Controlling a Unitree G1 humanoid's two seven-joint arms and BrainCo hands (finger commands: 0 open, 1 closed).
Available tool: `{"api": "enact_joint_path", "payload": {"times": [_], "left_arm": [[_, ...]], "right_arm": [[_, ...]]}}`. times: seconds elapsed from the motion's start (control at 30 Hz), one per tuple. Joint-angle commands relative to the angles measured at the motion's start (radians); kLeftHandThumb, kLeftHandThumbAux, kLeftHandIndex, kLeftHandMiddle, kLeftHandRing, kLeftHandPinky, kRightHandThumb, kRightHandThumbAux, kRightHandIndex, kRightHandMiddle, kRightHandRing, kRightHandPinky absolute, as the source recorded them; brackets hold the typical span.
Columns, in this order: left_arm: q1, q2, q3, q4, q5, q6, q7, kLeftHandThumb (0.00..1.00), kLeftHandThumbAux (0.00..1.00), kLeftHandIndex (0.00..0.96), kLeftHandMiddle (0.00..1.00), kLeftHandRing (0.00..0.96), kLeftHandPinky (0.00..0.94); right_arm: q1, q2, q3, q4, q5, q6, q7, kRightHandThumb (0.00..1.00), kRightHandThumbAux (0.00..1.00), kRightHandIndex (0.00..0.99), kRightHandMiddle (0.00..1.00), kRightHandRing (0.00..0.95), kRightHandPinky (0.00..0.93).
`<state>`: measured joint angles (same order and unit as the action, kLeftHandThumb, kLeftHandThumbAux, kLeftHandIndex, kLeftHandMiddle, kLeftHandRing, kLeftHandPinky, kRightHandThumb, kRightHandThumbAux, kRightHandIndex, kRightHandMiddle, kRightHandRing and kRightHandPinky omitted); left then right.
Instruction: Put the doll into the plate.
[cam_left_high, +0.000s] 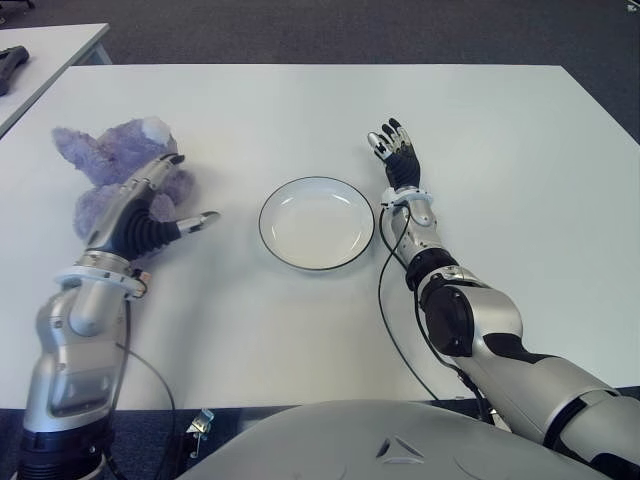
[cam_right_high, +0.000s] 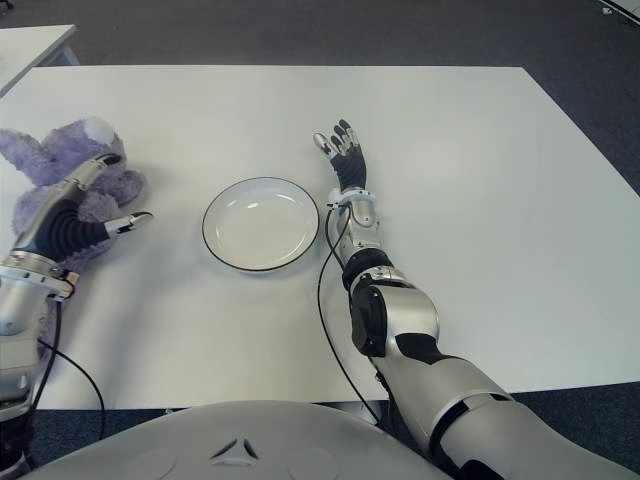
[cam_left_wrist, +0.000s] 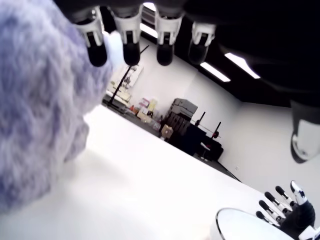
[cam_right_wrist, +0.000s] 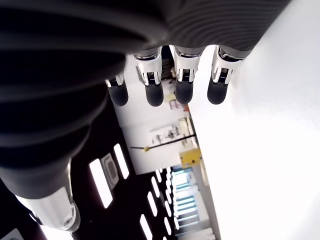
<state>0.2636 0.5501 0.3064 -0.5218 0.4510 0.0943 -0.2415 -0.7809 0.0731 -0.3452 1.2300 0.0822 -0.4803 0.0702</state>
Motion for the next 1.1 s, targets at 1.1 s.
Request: {"api": "enact_joint_path", "payload": {"times": [1.1], "left_arm": [[0.143,0.016,0.36,-0.101,-0.041,-0.12,0.011,0.034,0.411,0.0,0.055,0.039,0.009]], "right_arm": [[0.188,0.058,-0.024,0.132,0.009,0.135,-0.022,0.181,0.713,0.006,0.011,0.018,0.062]]}}
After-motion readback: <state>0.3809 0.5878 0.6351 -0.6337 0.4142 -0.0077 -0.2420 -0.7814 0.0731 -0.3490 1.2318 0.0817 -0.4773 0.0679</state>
